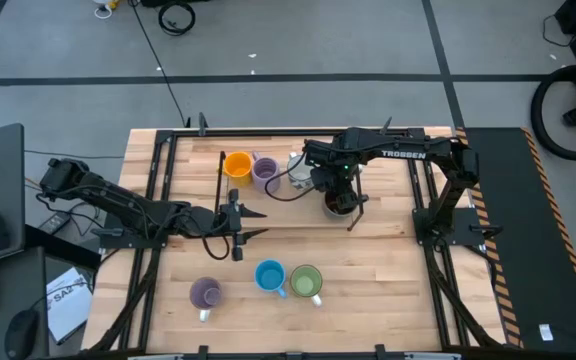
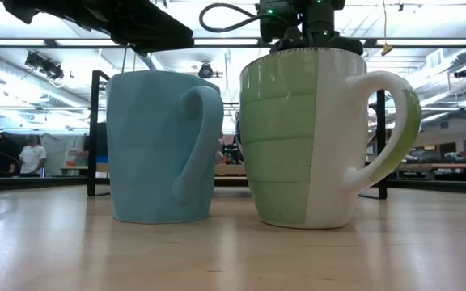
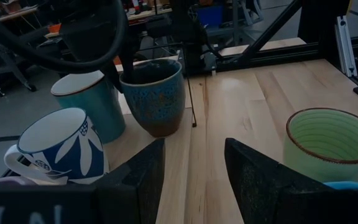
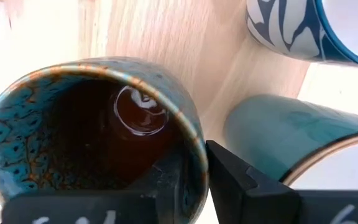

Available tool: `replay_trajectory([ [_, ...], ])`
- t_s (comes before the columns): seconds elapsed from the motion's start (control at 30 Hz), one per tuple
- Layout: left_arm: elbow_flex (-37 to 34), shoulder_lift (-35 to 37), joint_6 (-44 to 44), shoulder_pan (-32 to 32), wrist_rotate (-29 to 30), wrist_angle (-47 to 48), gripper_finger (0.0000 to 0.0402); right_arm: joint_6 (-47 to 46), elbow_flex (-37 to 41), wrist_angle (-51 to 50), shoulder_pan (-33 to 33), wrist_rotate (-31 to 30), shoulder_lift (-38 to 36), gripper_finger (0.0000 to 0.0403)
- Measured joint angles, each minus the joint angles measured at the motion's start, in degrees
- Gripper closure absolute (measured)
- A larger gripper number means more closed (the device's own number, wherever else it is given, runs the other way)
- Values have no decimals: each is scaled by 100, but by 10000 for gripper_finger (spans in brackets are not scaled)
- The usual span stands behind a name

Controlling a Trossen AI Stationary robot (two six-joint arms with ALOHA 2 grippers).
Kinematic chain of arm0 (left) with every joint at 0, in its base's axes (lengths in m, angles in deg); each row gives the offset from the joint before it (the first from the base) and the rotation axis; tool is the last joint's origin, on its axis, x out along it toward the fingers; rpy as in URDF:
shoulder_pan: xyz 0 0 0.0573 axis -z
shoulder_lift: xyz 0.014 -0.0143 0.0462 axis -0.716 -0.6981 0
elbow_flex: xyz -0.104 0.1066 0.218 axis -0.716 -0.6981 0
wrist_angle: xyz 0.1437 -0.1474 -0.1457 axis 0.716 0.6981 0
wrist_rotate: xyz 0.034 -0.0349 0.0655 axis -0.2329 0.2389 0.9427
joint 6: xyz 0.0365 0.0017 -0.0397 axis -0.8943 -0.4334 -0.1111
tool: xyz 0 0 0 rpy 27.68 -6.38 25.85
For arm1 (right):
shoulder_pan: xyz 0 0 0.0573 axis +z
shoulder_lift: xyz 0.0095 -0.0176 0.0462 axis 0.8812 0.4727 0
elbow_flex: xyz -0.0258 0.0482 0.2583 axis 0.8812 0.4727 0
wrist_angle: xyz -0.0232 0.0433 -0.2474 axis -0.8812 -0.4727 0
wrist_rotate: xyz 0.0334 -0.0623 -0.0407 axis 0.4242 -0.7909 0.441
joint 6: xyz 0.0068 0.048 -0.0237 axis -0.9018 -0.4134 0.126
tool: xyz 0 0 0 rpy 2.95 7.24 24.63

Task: Place coffee mugs
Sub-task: Put the blue patterned mug on the shelf

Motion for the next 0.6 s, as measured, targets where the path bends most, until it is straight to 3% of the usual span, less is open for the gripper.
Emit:
replay_trajectory([
  [0.27,0,0,0,0,0,0,228,-4,0,30,0,46,-2,317],
  [0.6,0,0,0,0,0,2,228,-7,-49,23,10,-443,-2,315],
])
